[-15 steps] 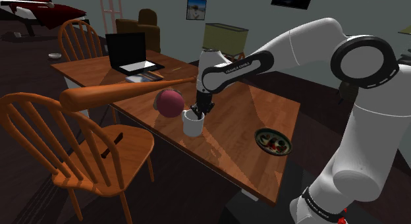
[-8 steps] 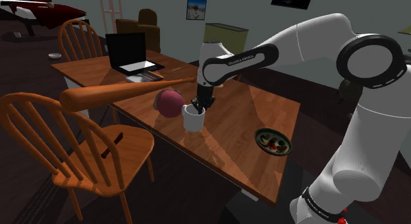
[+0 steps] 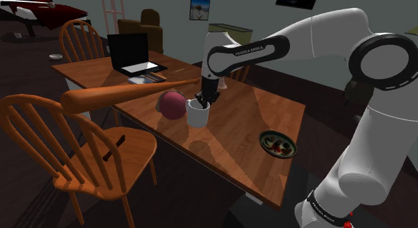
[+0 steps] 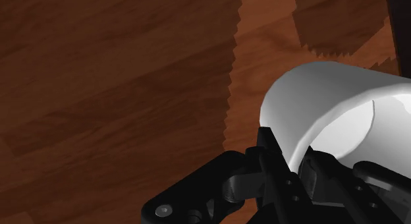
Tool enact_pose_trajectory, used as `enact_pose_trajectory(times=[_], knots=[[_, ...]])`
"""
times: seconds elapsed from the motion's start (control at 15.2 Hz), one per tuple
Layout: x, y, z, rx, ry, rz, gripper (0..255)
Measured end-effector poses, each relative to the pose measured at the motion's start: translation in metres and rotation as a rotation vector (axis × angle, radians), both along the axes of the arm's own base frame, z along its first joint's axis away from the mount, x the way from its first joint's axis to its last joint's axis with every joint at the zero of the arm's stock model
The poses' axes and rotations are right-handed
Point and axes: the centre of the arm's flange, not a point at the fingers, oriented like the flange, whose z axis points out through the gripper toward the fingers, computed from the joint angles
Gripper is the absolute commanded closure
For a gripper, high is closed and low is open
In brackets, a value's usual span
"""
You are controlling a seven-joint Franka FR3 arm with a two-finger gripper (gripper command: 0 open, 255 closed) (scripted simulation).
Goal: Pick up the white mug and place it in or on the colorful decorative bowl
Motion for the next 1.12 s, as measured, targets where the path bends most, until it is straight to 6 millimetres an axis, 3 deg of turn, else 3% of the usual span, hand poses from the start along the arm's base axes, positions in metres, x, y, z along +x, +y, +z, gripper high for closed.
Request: enact_pose_trajectory(times=[0.53, 0.86, 1.12], knots=[[0.000, 0.001, 0.043, 0.000, 0.000, 0.000, 255], [-0.039, -0.036, 0.051, 0.000, 0.000, -0.001, 255], [-0.082, -0.066, 0.053, -0.001, 0.000, 0.000, 255]])
